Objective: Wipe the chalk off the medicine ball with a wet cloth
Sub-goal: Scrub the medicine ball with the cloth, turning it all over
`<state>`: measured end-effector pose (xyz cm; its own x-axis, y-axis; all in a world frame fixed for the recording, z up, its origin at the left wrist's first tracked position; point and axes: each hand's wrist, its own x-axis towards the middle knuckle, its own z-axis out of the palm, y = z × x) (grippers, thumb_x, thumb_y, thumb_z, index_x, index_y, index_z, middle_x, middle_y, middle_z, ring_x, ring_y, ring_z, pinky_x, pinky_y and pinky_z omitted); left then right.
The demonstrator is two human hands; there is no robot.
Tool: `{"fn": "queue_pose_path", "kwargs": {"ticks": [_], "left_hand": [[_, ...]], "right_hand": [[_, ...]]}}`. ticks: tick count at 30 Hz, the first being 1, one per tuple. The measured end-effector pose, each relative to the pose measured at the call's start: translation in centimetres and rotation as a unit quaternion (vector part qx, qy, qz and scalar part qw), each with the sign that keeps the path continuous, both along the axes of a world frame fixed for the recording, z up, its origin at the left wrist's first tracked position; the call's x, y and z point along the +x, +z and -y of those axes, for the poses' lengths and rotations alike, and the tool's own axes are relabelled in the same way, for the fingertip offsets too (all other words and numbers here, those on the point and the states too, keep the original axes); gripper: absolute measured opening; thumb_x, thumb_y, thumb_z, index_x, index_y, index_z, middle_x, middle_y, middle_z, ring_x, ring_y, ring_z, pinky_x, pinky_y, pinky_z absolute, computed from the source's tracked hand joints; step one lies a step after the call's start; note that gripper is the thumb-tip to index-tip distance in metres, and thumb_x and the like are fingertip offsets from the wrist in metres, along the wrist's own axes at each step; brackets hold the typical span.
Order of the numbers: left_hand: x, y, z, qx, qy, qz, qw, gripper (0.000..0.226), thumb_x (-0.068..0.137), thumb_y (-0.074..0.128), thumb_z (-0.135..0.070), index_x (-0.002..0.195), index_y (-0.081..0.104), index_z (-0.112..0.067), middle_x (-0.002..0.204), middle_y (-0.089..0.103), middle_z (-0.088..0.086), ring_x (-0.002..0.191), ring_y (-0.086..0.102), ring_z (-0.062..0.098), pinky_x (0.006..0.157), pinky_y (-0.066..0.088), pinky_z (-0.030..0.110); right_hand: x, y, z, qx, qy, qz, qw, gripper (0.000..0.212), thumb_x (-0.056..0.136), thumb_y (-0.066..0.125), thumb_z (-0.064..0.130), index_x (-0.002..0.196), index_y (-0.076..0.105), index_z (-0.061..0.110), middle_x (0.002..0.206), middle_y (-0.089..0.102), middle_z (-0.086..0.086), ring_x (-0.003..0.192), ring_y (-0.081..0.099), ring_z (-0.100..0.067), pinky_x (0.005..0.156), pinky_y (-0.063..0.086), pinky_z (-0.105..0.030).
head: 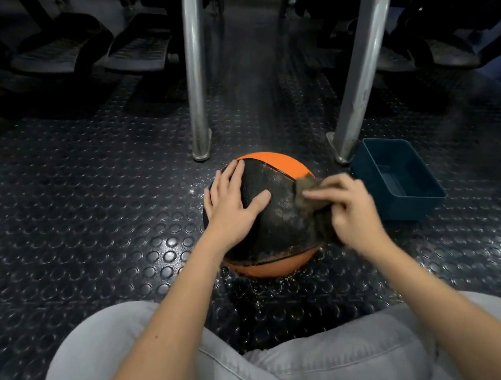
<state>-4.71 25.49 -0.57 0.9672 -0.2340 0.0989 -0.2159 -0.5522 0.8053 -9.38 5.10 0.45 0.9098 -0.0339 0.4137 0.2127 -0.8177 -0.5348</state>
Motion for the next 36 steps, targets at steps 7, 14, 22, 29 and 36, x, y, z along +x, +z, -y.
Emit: {"fn": "queue_pose_path", "kwargs": {"ticks": [7, 14, 22, 29, 36], "left_hand": [[0.3, -0.3, -0.2, -0.01, 0.035, 0.012, 0.999, 0.077, 0.081, 0.04, -0.059, 0.149, 0.021, -0.03, 0.157, 0.013, -0.013, 0.145, -0.004, 0.008, 0.114, -0.009, 0.033], [0.8, 0.0, -0.9, -0.036, 0.049, 0.001, 0.998, 0.062, 0.095, 0.049, -0.04, 0.149, 0.022, -0.026, 0.157, 0.014, -0.008, 0.146, 0.003, 0.015, 0.117, -0.002, 0.039], [0.5, -0.2, -0.6, -0.044, 0.064, 0.001, 0.997, 0.082, 0.075, 0.038, -0.059, 0.149, 0.024, -0.026, 0.156, 0.017, -0.008, 0.145, 0.007, 0.015, 0.117, -0.001, 0.04], [0.5, -0.4, -0.2, -0.035, 0.081, 0.012, 0.996, 0.081, 0.075, 0.038, -0.058, 0.148, 0.026, -0.026, 0.156, 0.019, -0.008, 0.145, 0.009, 0.016, 0.117, 0.0, 0.038], [0.1, -0.2, 0.6, -0.019, 0.061, 0.012, 0.998, 0.083, 0.076, 0.033, -0.062, 0.15, 0.019, -0.027, 0.157, 0.011, -0.009, 0.145, 0.0, 0.013, 0.116, -0.008, 0.038]], "right_hand": [[0.3, 0.2, -3.8, -0.026, -0.009, 0.125, 0.992, 0.054, 0.073, 0.04, -0.015, 0.104, 0.073, 0.015, 0.103, 0.055, -0.007, 0.094, 0.04, -0.018, 0.088, 0.032, -0.013], [3.0, 0.6, -0.3, 0.007, -0.174, 0.024, 0.984, 0.052, 0.082, 0.037, -0.016, 0.11, 0.069, 0.014, 0.107, 0.055, -0.011, 0.096, 0.04, -0.03, 0.09, 0.036, -0.028], [3.5, -1.6, 1.1, 0.012, -0.111, 0.017, 0.994, 0.054, 0.076, 0.037, -0.018, 0.103, 0.071, 0.016, 0.104, 0.059, -0.015, 0.1, 0.051, -0.036, 0.083, 0.031, -0.018], [1.2, 1.1, -3.7, -0.095, 0.064, 0.223, 0.968, 0.044, 0.08, 0.041, -0.01, 0.104, 0.072, 0.01, 0.104, 0.064, -0.012, 0.09, 0.046, -0.023, 0.087, 0.035, -0.02], [3.1, -1.0, 1.6, -0.041, -0.17, 0.077, 0.982, 0.046, 0.079, 0.043, -0.016, 0.1, 0.073, 0.013, 0.101, 0.061, -0.009, 0.087, 0.043, -0.031, 0.075, 0.046, -0.042]]}}
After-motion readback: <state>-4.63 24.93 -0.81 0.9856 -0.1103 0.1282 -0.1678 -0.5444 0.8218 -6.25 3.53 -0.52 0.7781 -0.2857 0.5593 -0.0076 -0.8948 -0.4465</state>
